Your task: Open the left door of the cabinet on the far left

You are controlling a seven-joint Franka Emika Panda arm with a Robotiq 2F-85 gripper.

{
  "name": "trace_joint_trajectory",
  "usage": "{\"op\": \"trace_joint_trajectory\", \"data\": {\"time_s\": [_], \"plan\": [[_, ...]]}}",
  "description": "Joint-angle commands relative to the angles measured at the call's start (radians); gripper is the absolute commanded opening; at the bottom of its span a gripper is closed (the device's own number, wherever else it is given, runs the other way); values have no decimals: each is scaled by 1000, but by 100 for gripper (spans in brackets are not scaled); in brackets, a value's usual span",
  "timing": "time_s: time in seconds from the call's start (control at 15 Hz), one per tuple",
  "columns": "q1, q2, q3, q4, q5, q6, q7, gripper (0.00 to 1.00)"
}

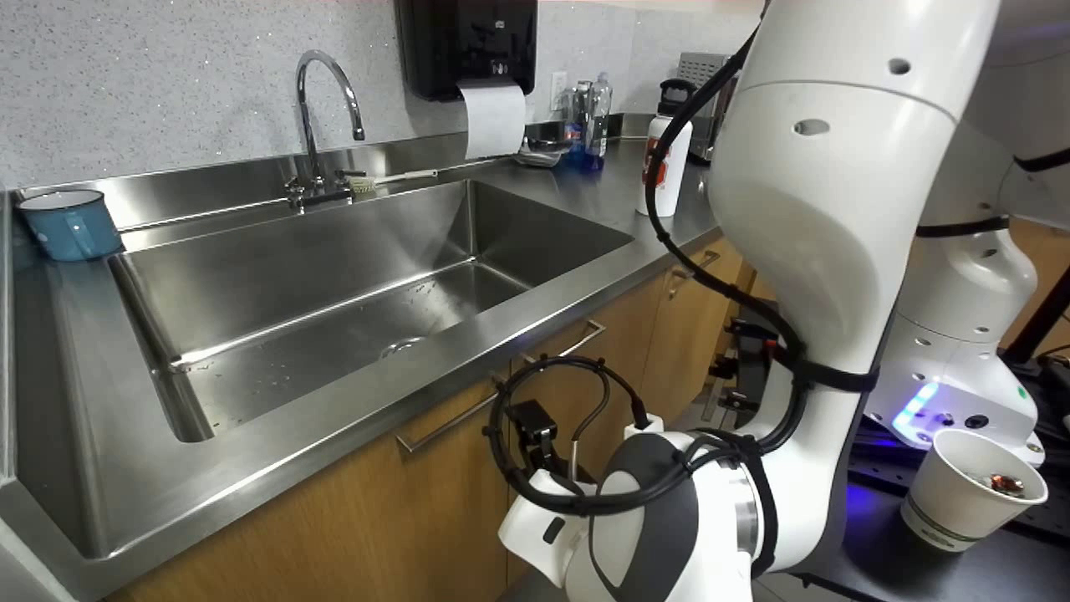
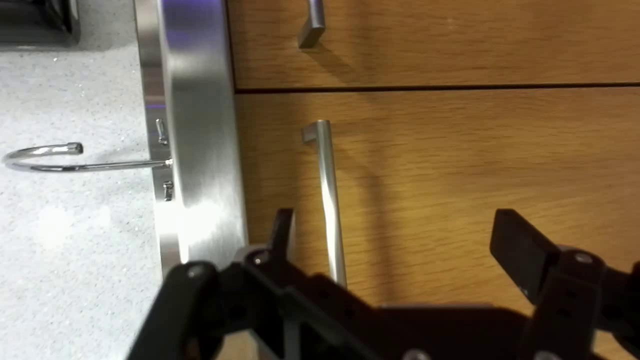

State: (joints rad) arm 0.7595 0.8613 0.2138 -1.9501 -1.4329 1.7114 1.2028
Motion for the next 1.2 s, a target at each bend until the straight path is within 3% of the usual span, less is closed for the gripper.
{"op": "trace_joint_trajectory", "data": {"time_s": [0.0, 0.8, 1.13], "plan": [[4, 17, 4, -18, -93, -105, -27, 100], [-53, 102, 23, 15, -251, -270, -84, 100], [-81, 134, 33, 38, -282, -279, -82, 85]]}}
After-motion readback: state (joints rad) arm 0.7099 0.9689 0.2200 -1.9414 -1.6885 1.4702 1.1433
